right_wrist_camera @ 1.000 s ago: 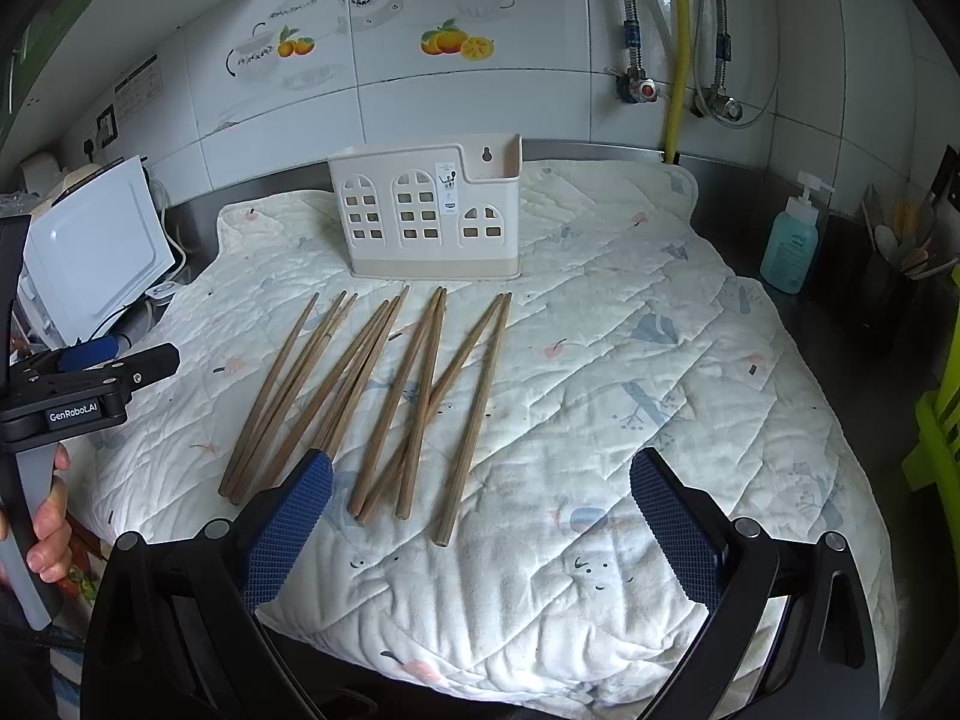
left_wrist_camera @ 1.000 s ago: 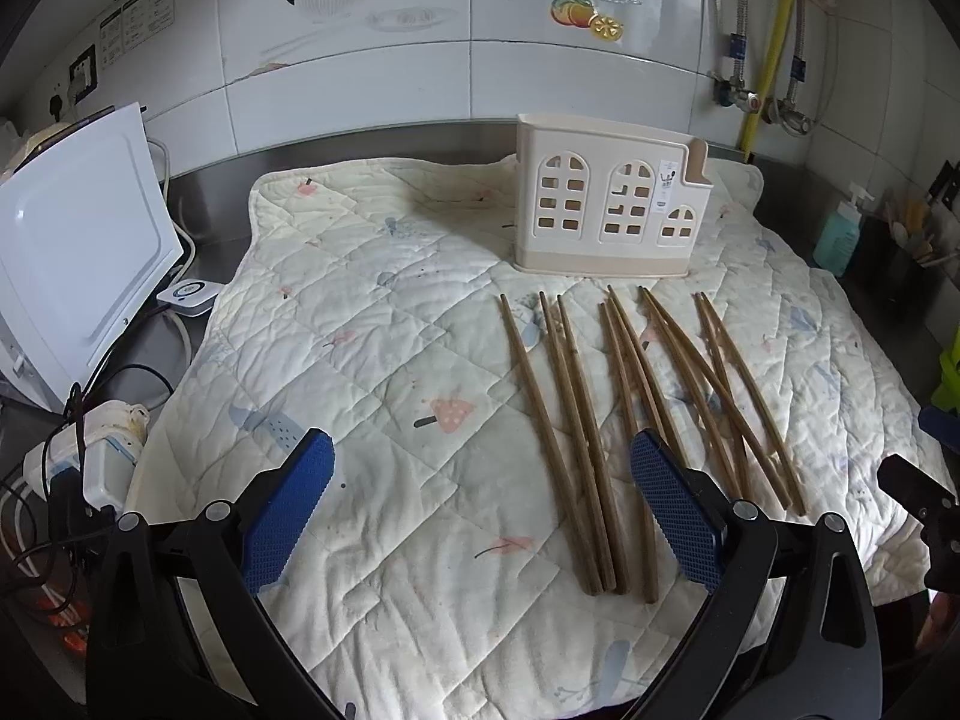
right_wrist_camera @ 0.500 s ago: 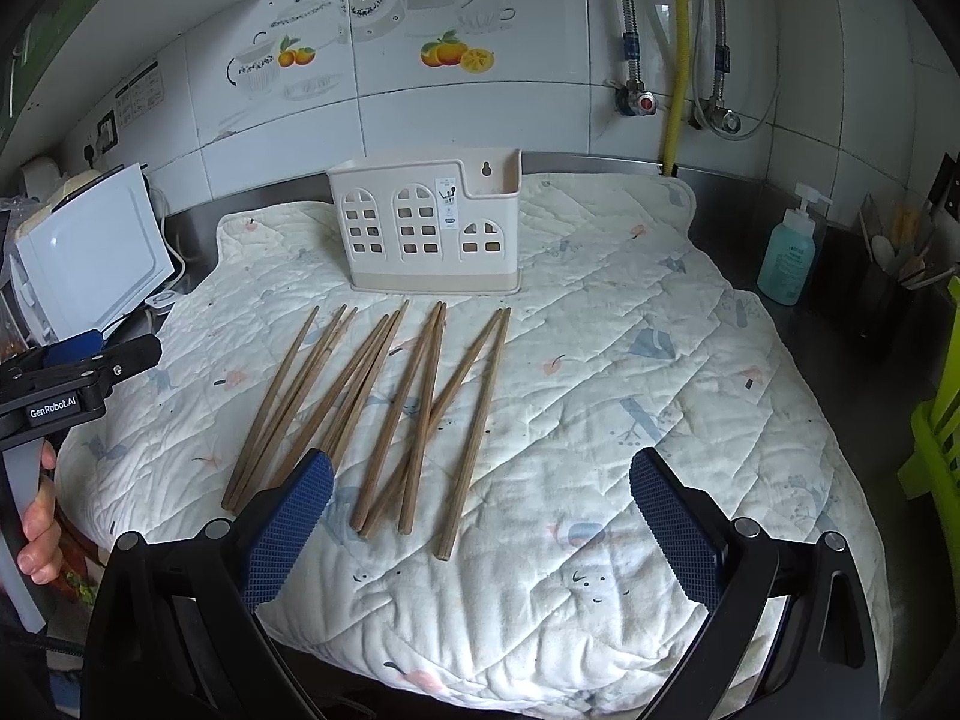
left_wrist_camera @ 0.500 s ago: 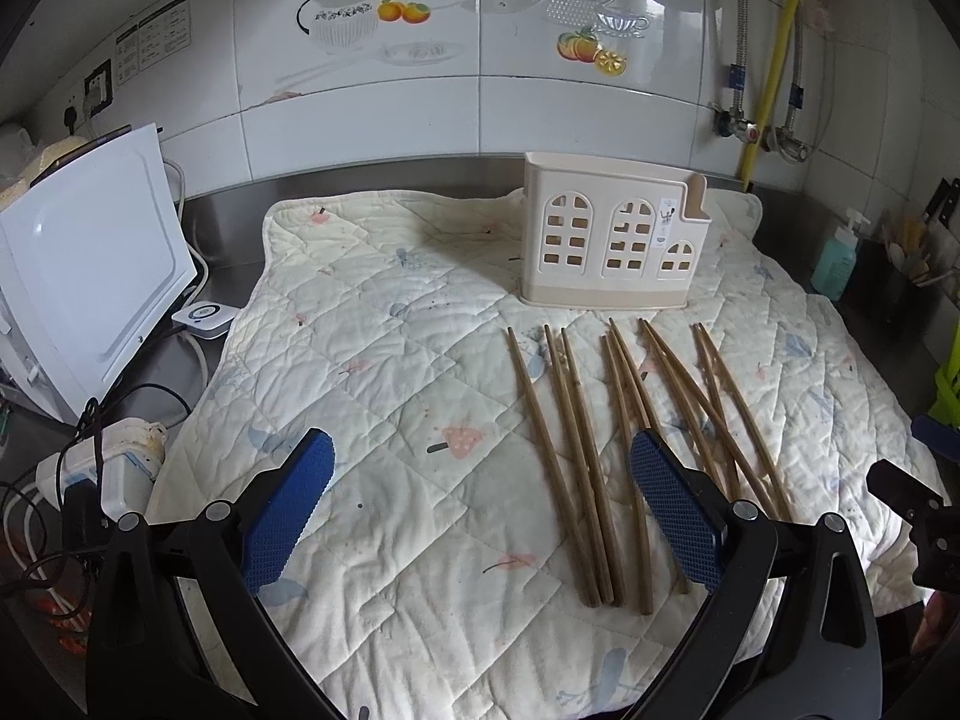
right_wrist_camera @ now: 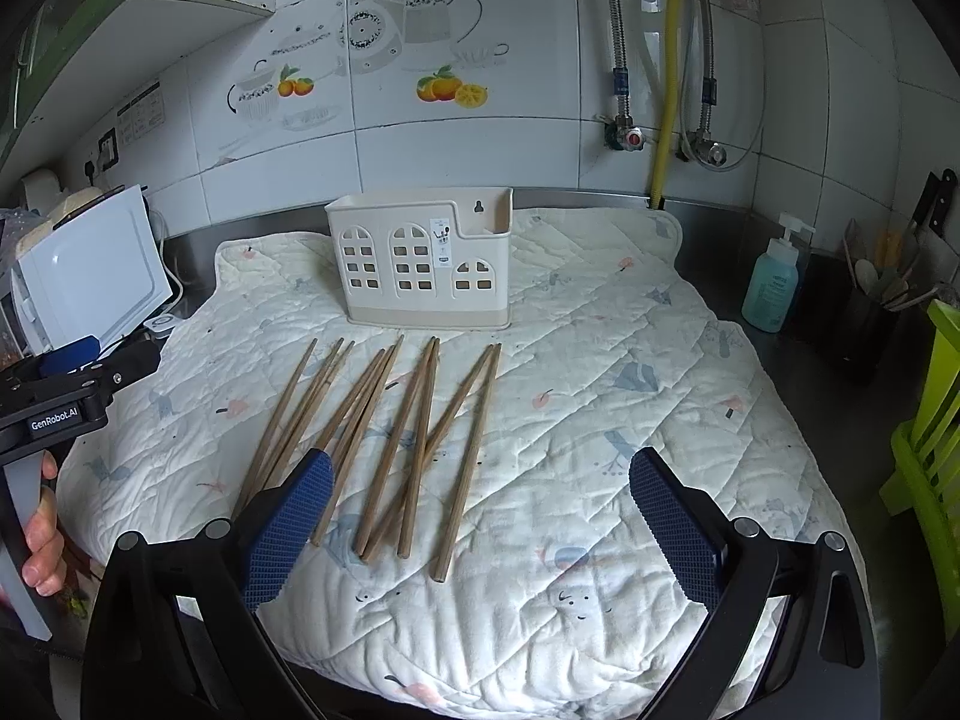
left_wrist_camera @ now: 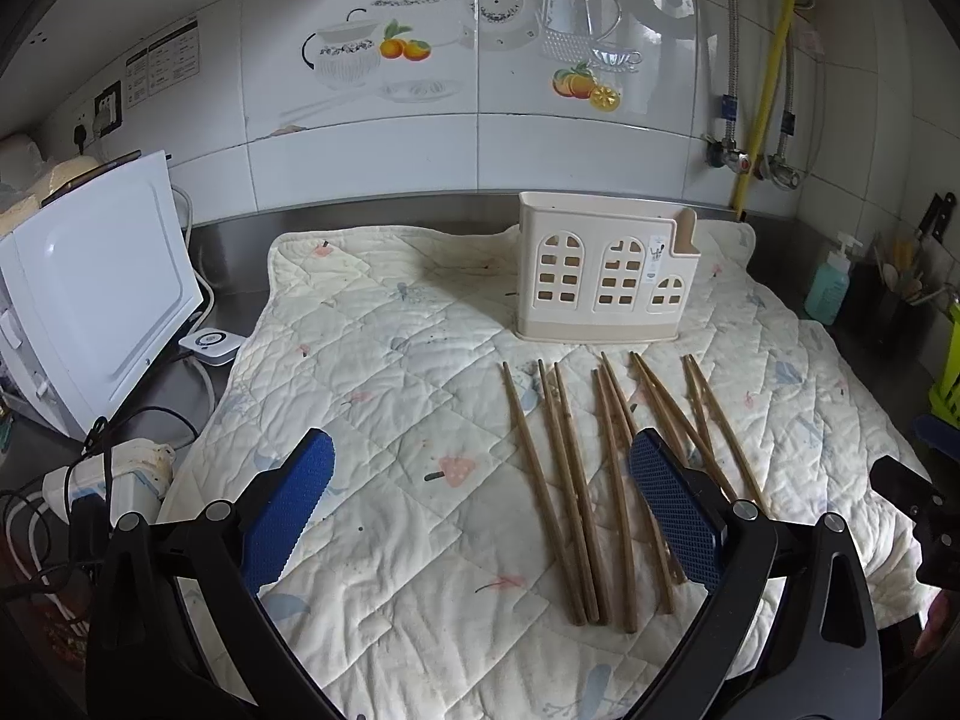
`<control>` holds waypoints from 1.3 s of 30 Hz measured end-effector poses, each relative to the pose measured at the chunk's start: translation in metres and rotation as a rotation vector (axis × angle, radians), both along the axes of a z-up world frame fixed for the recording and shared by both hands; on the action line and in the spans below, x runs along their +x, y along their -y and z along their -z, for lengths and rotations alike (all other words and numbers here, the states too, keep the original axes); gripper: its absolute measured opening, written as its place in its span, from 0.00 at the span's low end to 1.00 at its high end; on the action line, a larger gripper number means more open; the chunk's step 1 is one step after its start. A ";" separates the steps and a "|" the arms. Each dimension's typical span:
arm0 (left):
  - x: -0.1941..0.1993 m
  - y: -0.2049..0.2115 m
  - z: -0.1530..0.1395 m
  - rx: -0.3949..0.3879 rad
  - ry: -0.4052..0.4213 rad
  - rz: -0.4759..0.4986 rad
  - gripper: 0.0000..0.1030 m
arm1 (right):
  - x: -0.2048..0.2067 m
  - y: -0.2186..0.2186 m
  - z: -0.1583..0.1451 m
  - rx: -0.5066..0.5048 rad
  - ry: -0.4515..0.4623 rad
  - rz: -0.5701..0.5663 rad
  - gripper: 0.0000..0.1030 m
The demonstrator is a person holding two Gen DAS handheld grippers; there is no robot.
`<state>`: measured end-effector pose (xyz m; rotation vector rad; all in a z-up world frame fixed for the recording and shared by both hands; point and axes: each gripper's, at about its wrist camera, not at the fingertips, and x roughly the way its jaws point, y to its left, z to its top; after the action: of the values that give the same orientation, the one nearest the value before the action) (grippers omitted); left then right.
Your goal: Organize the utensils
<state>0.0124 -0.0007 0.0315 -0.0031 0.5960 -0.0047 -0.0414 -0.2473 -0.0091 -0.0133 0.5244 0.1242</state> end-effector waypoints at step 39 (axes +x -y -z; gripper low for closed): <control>0.051 0.012 0.097 -0.049 -0.341 0.070 0.56 | 0.029 -0.004 0.059 0.018 -0.181 -0.026 0.70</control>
<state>0.0635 -0.0130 -0.0656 -0.0310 0.9364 -0.0885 -0.0127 -0.2431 -0.0680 0.0093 0.7042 0.1561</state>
